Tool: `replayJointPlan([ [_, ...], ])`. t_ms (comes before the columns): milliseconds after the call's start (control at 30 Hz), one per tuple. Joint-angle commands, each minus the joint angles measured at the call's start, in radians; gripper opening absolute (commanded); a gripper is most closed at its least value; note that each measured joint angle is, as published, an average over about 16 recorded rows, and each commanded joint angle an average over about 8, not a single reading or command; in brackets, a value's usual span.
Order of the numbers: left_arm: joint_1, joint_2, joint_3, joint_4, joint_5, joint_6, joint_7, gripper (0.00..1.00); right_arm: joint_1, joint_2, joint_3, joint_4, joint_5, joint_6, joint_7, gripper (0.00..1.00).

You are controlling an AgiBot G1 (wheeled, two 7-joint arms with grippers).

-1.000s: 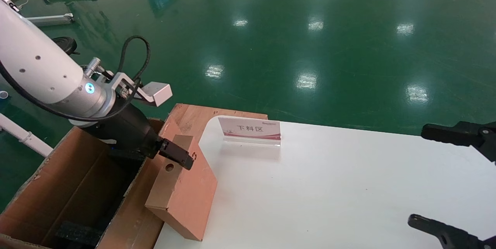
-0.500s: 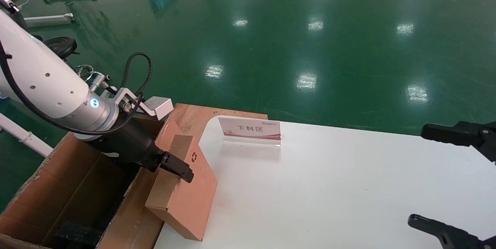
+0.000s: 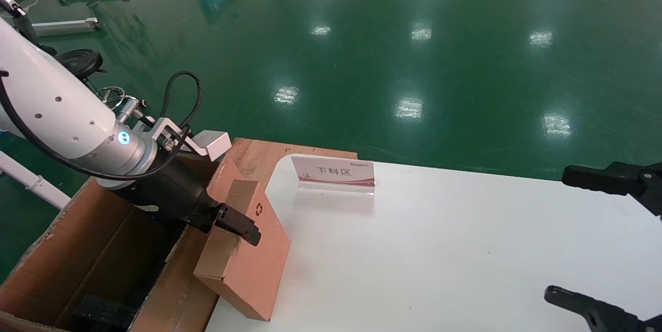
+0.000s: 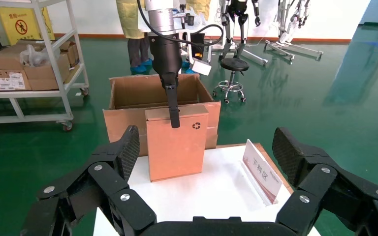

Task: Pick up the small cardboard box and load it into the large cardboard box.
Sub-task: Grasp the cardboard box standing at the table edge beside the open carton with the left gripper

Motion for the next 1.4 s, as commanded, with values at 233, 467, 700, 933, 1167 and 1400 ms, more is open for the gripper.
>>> replayJointPlan([
  [233,0.0,0.0,-0.001,0.0,-0.001,-0.002,0.0,0.78,0.0,0.0,0.0,0.0,0.0,0.0,0.0,0.78],
  [467,0.0,0.002,0.001,0.0,0.002,0.0,0.0,0.0,0.0,0.0,0.0,0.0,0.0,0.0,0.0,0.0],
  [700,0.0,0.003,0.002,0.001,0.004,0.001,0.0,0.0,0.0,0.0,0.0,0.0,0.0,0.0,0.0,0.0],
  [933,0.0,0.004,0.002,0.001,0.005,0.002,0.0,0.0,0.0,0.0,0.0,0.0,0.0,0.0,0.0,0.0],
  [1167,0.0,0.004,0.003,0.002,0.006,0.003,0.0,0.0,0.0,0.0,0.0,0.0,0.0,0.0,0.0,0.0],
  [1400,0.0,0.004,0.003,0.002,0.006,0.003,0.0,0.0,0.0,0.0,0.0,0.0,0.0,0.0,0.0,0.0],
])
